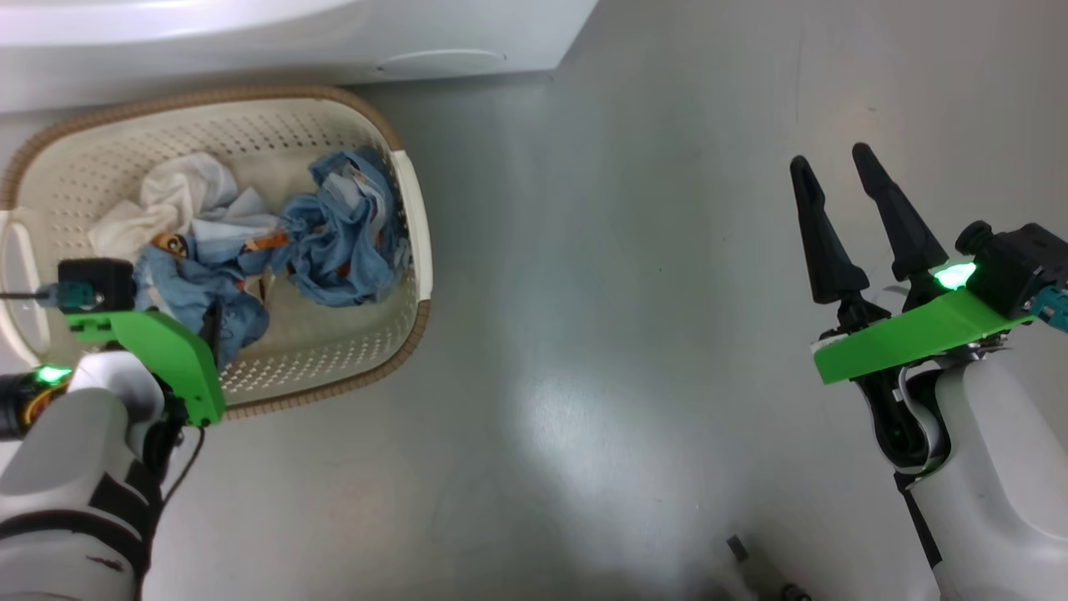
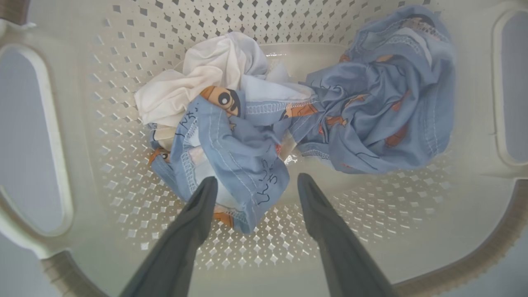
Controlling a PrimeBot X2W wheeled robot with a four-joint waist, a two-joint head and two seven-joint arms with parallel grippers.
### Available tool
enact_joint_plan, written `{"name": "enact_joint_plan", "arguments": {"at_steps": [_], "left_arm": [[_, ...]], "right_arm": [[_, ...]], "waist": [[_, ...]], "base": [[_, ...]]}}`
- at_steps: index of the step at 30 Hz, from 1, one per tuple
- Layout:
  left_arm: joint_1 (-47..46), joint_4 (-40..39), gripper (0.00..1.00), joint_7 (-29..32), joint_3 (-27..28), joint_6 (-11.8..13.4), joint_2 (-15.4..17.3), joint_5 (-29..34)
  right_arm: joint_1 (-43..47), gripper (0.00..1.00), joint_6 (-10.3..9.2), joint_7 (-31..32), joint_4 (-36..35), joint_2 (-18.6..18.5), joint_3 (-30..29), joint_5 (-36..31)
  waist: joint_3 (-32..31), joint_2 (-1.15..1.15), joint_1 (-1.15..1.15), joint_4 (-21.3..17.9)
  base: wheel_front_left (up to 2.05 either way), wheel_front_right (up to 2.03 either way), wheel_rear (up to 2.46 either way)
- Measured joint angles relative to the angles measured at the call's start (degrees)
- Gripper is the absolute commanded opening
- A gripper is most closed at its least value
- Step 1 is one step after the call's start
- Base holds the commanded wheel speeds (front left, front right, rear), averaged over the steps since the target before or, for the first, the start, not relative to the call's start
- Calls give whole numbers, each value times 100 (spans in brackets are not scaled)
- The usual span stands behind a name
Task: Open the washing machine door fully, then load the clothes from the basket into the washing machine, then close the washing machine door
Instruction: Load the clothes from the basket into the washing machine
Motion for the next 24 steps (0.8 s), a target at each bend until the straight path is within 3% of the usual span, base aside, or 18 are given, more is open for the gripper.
{"name": "enact_joint_plan", "arguments": {"at_steps": [24], "left_arm": [[-734, 199, 100, 281, -318, 60, 269, -242]], "right_arm": [[-276, 100, 0, -2, -292, 15, 178, -14]], "waist": [[750, 0, 0, -167]], "base": [[0, 0, 0]]}}
